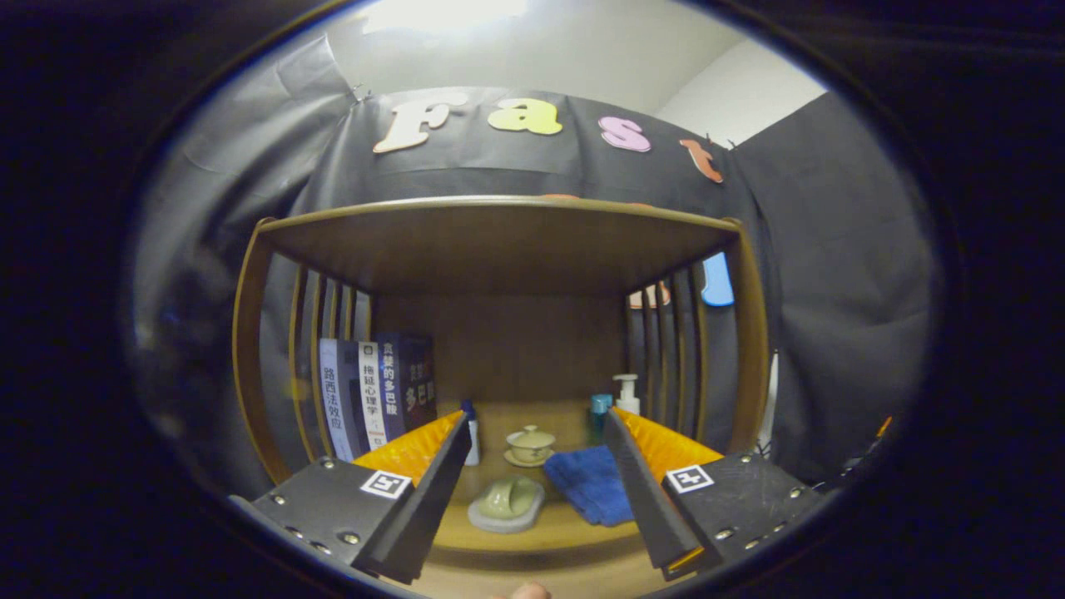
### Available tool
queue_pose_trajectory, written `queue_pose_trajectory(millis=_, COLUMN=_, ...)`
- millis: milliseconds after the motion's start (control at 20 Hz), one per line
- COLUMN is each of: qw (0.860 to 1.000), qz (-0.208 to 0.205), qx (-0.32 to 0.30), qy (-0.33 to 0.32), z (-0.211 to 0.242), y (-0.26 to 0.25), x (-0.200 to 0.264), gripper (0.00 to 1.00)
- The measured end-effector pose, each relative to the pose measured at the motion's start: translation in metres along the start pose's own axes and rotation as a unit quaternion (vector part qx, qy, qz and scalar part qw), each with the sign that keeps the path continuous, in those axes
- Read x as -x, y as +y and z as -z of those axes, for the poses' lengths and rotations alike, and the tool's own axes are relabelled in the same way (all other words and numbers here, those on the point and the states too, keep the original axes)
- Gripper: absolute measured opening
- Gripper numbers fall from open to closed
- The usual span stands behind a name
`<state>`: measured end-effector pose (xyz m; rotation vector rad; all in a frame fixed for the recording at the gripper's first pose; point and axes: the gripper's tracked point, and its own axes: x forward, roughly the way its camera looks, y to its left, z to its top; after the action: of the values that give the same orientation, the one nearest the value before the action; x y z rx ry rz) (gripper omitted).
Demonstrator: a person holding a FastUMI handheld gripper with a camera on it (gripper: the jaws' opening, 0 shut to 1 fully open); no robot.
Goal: Pull open the drawer, take out the items inside it, and place them on the countertop above the cabinet.
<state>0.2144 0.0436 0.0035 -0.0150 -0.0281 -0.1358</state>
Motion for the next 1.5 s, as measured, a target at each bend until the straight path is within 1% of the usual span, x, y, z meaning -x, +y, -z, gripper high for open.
queue_pose_trajectory(millis=200, qw=0.999, qz=0.014, qx=0.015, qy=0.025, z=0.025, y=-0.004, x=0.043, gripper=0.96)
queue_pose_trajectory(millis=500, qw=0.999, qz=-0.017, qx=0.004, qy=0.049, z=0.065, y=0.012, x=0.101, gripper=0.96)
queue_pose_trajectory(millis=600, qw=0.998, qz=-0.021, qx=-0.005, qy=0.064, z=0.083, y=0.012, x=0.124, gripper=0.96)
queue_pose_trajectory(millis=800, qw=0.994, qz=-0.016, qx=-0.033, qy=0.104, z=0.120, y=0.004, x=0.164, gripper=0.96)
queue_pose_trajectory(millis=900, qw=0.990, qz=-0.001, qx=-0.034, qy=0.135, z=0.143, y=-0.007, x=0.182, gripper=0.96)
queue_pose_trajectory(millis=1000, qw=0.986, qz=0.001, qx=-0.036, qy=0.162, z=0.160, y=-0.008, x=0.199, gripper=0.96)
queue_pose_trajectory(millis=1100, qw=0.983, qz=0.003, qx=-0.037, qy=0.181, z=0.174, y=-0.012, x=0.211, gripper=0.96)
queue_pose_trajectory(millis=1200, qw=0.979, qz=-0.003, qx=-0.038, qy=0.198, z=0.186, y=-0.010, x=0.218, gripper=0.96)
queue_pose_trajectory(millis=1350, qw=0.974, qz=-0.012, qx=-0.035, qy=0.223, z=0.206, y=-0.007, x=0.220, gripper=0.96)
queue_pose_trajectory(millis=1500, qw=0.971, qz=-0.024, qx=-0.042, qy=0.234, z=0.217, y=0.001, x=0.218, gripper=0.96)
